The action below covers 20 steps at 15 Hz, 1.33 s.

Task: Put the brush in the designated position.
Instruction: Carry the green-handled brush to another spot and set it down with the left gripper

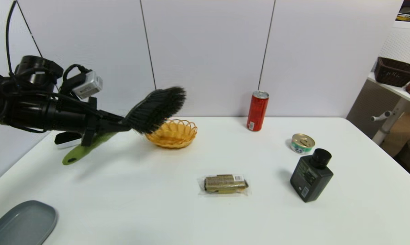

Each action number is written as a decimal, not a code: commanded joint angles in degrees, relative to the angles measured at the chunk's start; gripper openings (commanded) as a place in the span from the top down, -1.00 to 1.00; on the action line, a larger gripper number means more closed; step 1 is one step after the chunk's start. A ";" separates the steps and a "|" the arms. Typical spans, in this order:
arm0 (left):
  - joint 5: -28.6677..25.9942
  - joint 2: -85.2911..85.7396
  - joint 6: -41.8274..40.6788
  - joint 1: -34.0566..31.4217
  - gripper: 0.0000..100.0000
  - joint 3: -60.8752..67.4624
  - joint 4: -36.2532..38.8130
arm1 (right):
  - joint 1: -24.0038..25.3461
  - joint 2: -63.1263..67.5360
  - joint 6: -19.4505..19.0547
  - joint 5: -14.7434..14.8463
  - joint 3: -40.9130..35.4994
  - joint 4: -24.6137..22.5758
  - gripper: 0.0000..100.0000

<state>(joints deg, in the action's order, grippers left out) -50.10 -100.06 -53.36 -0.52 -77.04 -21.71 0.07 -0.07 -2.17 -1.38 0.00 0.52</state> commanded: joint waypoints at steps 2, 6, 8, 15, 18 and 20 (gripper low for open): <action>2.82 -11.56 5.46 -5.45 1.00 -12.60 -0.09 | 0.01 0.07 -0.03 -0.03 -0.09 0.00 -1.00; 6.77 -19.73 11.08 -5.63 1.00 -20.87 0.00 | 0.01 0.07 -0.03 -0.03 -0.09 0.00 -1.00; 8.44 -22.99 14.42 -5.45 1.00 -24.12 0.00 | 0.01 0.07 -0.03 -0.03 -0.09 0.00 -1.00; 10.73 -29.40 23.04 -5.36 1.00 -24.91 2.90 | 0.01 0.07 -0.03 -0.03 -0.09 0.00 -1.00; 10.64 -31.25 23.04 -5.28 1.00 -24.64 4.40 | 0.01 0.07 -0.03 -0.03 -0.09 0.00 -1.00; 10.55 -33.09 22.86 -5.28 1.00 -24.64 5.89 | 0.01 0.07 -0.03 -0.03 -0.09 0.00 -1.00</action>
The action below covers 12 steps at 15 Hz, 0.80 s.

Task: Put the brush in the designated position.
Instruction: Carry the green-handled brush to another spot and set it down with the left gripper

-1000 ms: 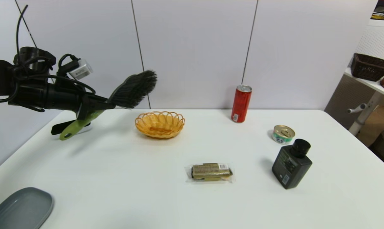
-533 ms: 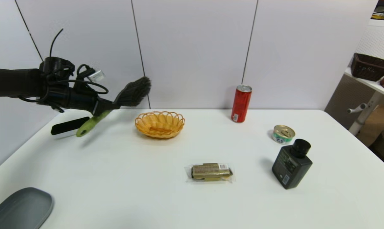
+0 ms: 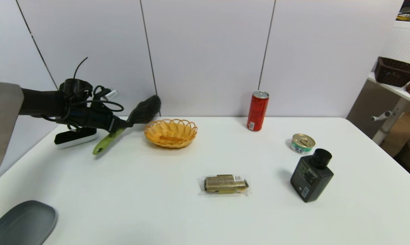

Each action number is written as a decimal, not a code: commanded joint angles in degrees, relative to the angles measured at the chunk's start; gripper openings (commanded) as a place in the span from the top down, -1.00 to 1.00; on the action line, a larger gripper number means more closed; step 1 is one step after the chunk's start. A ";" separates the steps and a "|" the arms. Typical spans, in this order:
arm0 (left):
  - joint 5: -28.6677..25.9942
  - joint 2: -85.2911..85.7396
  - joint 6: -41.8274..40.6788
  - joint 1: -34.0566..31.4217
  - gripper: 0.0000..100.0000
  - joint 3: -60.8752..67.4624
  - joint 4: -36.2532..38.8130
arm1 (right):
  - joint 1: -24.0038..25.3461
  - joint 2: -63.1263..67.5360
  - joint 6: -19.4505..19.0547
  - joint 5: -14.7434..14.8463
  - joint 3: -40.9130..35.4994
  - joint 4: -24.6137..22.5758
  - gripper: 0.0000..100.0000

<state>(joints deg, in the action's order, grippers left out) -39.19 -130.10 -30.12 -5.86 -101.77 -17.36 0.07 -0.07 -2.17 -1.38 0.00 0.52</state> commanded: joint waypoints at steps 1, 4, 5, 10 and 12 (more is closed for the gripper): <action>-0.36 -3.76 -0.81 0.06 1.00 0.17 1.80 | 0.01 0.07 -0.03 -0.03 -0.09 0.00 -1.00; -0.36 -4.73 -0.99 0.06 1.00 0.17 1.89 | 0.01 0.07 -0.03 -0.03 -0.09 0.00 -1.00; -0.36 -4.81 -0.99 0.06 1.00 0.25 1.89 | 0.01 0.07 -0.03 -0.03 -0.09 0.00 -1.00; -0.36 -2.62 -1.43 0.06 -1.00 0.08 1.45 | 0.01 0.07 -0.03 -0.03 -0.09 0.00 -1.00; -0.18 0.81 -2.48 -0.02 -1.00 0.78 0.22 | 0.01 0.07 -0.03 -0.03 -0.09 0.00 -1.00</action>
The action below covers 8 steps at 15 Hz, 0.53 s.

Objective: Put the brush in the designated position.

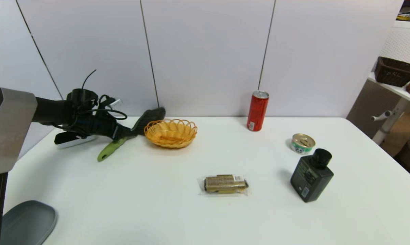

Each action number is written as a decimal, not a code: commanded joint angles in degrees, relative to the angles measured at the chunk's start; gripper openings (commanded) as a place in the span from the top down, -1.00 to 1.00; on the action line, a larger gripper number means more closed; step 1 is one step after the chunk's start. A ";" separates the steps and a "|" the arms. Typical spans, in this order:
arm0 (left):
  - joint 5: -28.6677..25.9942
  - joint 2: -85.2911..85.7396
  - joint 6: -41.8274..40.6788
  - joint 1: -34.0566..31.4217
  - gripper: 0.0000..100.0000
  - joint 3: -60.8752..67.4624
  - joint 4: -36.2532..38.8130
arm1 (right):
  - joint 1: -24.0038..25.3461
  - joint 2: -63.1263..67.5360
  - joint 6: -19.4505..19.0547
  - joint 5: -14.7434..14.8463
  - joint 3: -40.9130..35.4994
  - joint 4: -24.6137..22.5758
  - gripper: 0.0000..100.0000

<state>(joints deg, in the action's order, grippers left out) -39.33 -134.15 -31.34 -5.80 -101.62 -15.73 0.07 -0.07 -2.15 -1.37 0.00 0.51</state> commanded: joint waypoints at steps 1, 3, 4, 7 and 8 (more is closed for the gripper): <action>0.83 7.23 -2.50 -0.09 -1.00 1.51 -3.79 | 0.01 0.07 -0.05 -0.04 -0.09 0.02 -1.00; 5.49 12.86 -5.66 -0.09 -1.00 1.86 -12.14 | 0.01 0.07 -0.05 -0.04 -0.09 0.02 -1.00; 9.09 17.07 -7.42 -0.09 -1.00 1.69 -18.38 | 0.01 0.07 -0.05 -0.04 -0.09 0.02 -1.00; 12.34 30.79 -8.47 0.00 -1.00 5.20 -29.98 | 0.01 0.07 -0.05 -0.04 -0.09 0.02 -1.00; 12.26 37.38 -8.03 0.18 -1.00 9.86 -31.12 | 0.01 0.07 -0.05 -0.04 -0.09 0.02 -1.00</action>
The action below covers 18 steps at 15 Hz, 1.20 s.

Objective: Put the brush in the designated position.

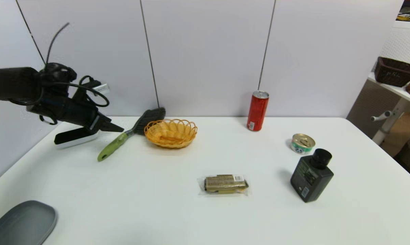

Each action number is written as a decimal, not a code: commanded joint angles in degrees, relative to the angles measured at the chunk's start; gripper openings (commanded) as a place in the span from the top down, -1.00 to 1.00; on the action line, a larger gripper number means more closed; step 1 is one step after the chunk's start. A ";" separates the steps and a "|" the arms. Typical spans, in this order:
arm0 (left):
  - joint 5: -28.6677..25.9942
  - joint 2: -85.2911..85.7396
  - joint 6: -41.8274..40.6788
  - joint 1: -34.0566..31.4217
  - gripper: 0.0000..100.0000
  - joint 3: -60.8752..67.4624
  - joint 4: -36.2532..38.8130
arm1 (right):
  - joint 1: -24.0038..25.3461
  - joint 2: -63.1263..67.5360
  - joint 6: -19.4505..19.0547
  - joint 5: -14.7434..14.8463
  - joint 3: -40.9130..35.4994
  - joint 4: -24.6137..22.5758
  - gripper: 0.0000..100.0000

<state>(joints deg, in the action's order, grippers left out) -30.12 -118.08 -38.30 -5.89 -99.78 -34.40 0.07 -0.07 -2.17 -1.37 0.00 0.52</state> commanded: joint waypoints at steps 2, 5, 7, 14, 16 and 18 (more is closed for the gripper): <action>3.05 36.08 1.21 1.05 -1.00 17.69 -11.92 | 0.01 0.07 -0.03 -0.04 -0.09 0.00 -1.00; 3.14 51.98 7.98 6.15 -1.00 28.24 -7.79 | 0.01 0.07 -0.03 -0.04 -0.09 0.00 -1.00; 3.23 60.95 10.53 7.47 -1.00 34.39 -0.31 | 0.01 0.07 -0.03 -0.04 -0.09 0.00 -1.00; 28.45 96.02 25.82 9.23 -1.00 74.20 26.93 | 0.01 0.07 -0.03 -0.04 -0.09 0.00 -1.00; 32.41 101.99 27.84 10.46 -1.00 82.03 27.55 | 0.01 0.07 -0.03 -0.04 -0.09 0.00 -1.00; 32.85 101.82 27.93 10.46 -1.00 88.71 32.64 | 0.01 0.07 -0.03 -0.04 -0.09 0.00 -1.00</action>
<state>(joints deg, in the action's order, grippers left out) -2.15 -23.76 -12.48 3.35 -22.41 -8.23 0.07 -0.07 -2.15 -1.37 0.00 0.52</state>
